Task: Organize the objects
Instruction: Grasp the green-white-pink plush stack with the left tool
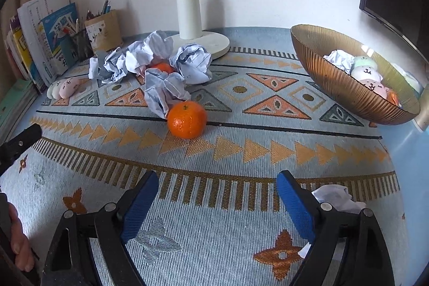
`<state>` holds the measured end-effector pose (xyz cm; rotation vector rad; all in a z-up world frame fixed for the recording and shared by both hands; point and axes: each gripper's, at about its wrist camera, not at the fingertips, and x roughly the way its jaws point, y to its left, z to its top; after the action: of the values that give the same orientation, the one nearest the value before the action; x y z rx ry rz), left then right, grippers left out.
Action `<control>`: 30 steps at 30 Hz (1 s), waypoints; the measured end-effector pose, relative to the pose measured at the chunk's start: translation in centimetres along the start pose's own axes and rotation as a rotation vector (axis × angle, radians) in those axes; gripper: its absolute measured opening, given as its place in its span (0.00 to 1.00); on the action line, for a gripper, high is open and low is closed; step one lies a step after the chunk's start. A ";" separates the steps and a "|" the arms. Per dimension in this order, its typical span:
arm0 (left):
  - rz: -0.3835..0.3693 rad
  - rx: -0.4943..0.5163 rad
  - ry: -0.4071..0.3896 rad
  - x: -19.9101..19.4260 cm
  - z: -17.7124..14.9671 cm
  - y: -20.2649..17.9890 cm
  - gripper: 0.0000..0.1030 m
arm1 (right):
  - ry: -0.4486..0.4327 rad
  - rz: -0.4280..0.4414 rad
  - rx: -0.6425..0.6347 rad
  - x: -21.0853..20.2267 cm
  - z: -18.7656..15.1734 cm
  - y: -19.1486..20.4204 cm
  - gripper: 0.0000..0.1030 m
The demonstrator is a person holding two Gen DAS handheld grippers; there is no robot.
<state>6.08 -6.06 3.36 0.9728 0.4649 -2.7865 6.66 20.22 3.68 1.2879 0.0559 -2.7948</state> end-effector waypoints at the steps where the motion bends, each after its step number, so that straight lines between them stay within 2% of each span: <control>1: -0.023 -0.015 0.014 0.1 0.5 0.6 0.99 | 0.012 0.000 -0.005 0.0 0.2 0.1 0.86; 5: -0.057 -0.123 0.055 1.1 4.6 4.1 0.99 | 0.090 0.054 -0.026 0.1 1.7 1.4 0.86; 8: -0.016 -0.171 0.074 3.5 8.1 5.7 0.99 | 0.082 0.049 -0.016 0.8 3.2 2.0 0.86; 11: 0.055 -0.192 0.127 7.9 10.5 6.2 0.99 | 0.061 0.010 -0.034 2.6 3.9 2.5 0.85; 14: 0.110 -0.266 0.171 12.2 11.8 6.9 0.97 | 0.005 0.034 0.000 3.2 3.6 2.0 0.84; 16: 0.203 -0.259 0.132 13.7 12.4 6.8 0.95 | -0.021 0.032 0.002 2.8 3.6 1.9 0.83; 17: 0.234 -0.235 0.137 14.4 12.6 6.5 0.95 | -0.056 0.038 0.005 2.3 3.7 1.7 0.83; 19: 0.237 -0.227 0.167 15.6 12.7 6.4 0.86 | -0.078 0.050 0.006 2.1 3.8 1.6 0.84; 21: 0.253 -0.197 0.163 15.8 12.7 6.4 0.60 | -0.050 0.050 0.012 2.7 4.0 1.6 0.84; 23: 0.210 -0.152 0.168 15.7 12.6 6.2 0.57 | -0.029 0.057 0.026 3.2 4.2 1.2 0.83; 25: 0.174 -0.107 0.180 15.3 12.3 6.0 0.56 | -0.033 0.085 0.057 3.0 4.2 0.6 0.72; 26: 0.148 -0.090 0.188 14.9 12.1 5.8 0.56 | -0.044 0.112 0.077 2.8 4.1 0.1 0.70; 30: -0.048 0.012 0.202 11.8 10.2 3.6 0.56 | -0.045 0.196 0.144 2.5 3.8 -1.3 0.70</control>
<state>-8.15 -13.44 2.66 1.2692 0.5050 -2.7479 2.05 21.21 4.23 1.1854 -0.2632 -2.6994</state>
